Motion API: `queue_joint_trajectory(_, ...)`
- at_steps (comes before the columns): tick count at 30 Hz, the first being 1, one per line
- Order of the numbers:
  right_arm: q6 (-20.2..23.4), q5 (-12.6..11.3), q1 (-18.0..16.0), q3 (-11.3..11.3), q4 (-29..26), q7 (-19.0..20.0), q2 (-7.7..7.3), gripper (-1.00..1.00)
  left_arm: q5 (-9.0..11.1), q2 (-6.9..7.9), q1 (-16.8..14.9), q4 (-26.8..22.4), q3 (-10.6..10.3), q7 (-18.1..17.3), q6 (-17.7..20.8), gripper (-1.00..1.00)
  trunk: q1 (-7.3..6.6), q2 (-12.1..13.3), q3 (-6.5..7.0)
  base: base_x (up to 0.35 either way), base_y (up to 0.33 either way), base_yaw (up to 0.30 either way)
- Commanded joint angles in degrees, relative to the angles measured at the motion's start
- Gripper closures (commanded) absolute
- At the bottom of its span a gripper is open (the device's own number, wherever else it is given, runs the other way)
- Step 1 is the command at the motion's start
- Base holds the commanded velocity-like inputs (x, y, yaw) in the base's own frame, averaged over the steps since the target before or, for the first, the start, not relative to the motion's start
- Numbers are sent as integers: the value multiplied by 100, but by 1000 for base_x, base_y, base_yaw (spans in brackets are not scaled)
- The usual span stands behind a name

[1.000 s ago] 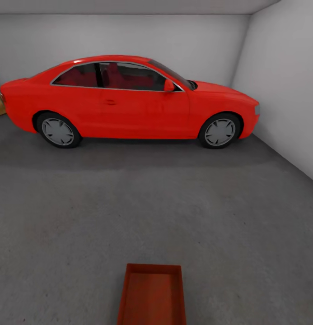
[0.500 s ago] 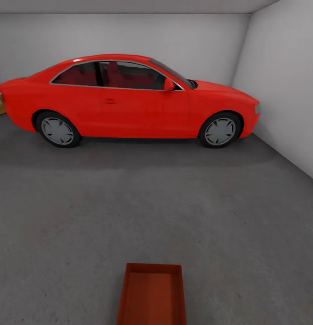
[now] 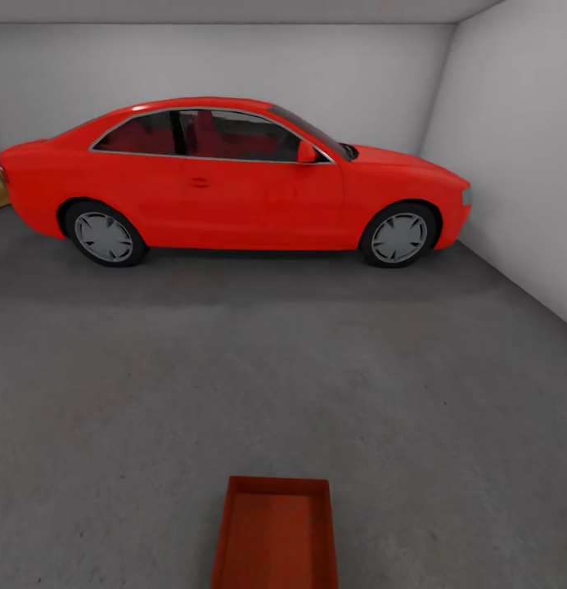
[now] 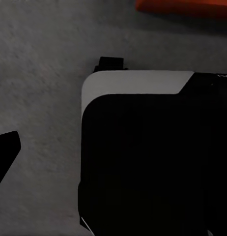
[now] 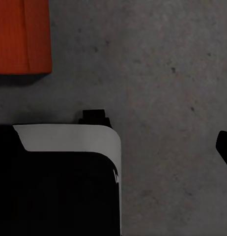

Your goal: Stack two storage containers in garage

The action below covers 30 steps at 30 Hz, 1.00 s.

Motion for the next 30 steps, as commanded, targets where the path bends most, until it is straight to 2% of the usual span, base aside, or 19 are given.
queue_joint_trajectory(1,-30,-30,-7,37,16,-10,1,-100,57,-2,-8,23,-32,6,-34,-100,0,-3,-4,0,0,0)
queue_joint_trajectory(7,-28,-27,-7,37,16,-10,1,-100,50,19,-5,17,-33,5,-38,-100,0,-3,-4,-63,0,0)
queue_joint_trajectory(22,-29,-32,-7,37,12,-10,1,-100,59,18,-4,17,-32,8,-36,-100,0,-3,-4,-320,0,-4)
queue_joint_trajectory(30,-30,-62,-7,33,16,-10,1,-100,59,25,-5,17,-32,8,-36,-100,0,-3,22,-229,0,-201)
